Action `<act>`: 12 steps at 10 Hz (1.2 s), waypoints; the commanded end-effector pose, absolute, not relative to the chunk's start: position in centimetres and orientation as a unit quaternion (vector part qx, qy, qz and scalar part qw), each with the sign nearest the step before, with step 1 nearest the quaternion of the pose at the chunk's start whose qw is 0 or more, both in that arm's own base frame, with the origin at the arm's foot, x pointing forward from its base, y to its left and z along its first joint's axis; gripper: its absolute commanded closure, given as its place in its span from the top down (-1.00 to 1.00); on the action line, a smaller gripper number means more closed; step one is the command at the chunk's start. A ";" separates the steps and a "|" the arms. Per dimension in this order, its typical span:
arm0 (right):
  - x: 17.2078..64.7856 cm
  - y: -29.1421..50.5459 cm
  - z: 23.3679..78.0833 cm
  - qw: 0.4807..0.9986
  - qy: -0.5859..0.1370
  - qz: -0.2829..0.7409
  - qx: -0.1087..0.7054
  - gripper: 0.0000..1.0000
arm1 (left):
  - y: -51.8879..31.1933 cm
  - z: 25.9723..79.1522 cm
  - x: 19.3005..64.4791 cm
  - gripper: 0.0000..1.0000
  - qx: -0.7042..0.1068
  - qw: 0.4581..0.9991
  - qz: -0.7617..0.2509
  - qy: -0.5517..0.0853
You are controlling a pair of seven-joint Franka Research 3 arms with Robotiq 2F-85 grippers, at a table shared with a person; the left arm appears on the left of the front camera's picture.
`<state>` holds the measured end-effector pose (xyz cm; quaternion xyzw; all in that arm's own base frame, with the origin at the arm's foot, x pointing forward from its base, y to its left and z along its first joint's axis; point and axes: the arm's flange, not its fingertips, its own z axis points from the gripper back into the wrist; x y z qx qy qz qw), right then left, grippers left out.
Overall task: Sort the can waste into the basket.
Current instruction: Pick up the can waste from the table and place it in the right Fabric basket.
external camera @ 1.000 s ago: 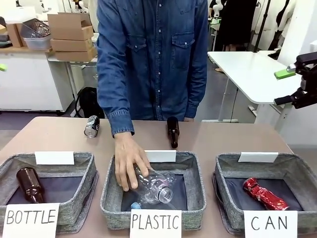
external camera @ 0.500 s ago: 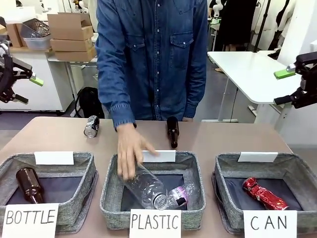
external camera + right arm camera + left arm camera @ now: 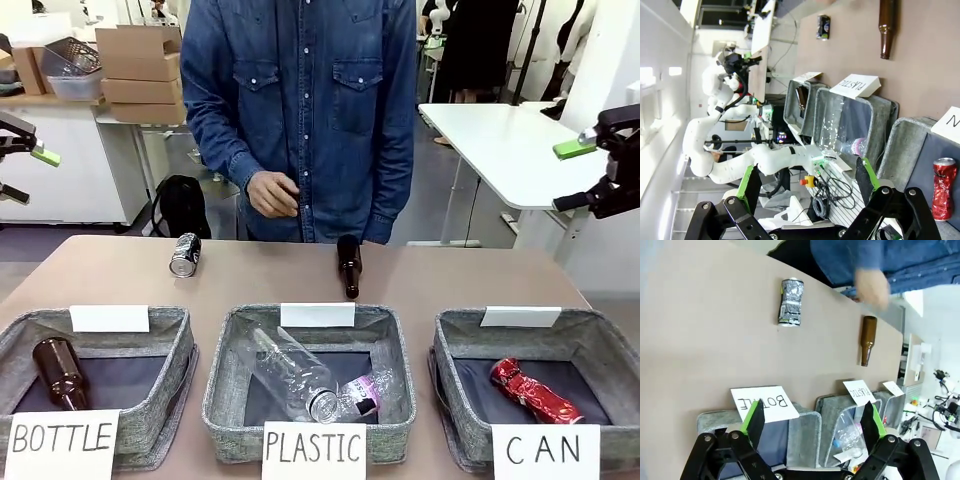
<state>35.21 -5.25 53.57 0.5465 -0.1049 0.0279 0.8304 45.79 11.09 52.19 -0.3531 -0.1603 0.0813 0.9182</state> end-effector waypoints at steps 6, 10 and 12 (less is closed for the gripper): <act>35.2 -5.4 53.6 0.831 -0.110 0.040 0.544 1.00 | -4.3 41.4 55.3 1.00 -0.176 0.979 0.019 -0.102; 35.2 -5.4 53.6 0.831 -0.110 0.040 0.544 1.00 | -8.6 34.9 58.1 1.00 -0.071 0.978 -0.067 -0.182; 35.2 -5.4 53.6 0.831 -0.110 0.040 0.544 1.00 | -9.9 33.3 59.2 1.00 -0.057 0.975 -0.101 -0.187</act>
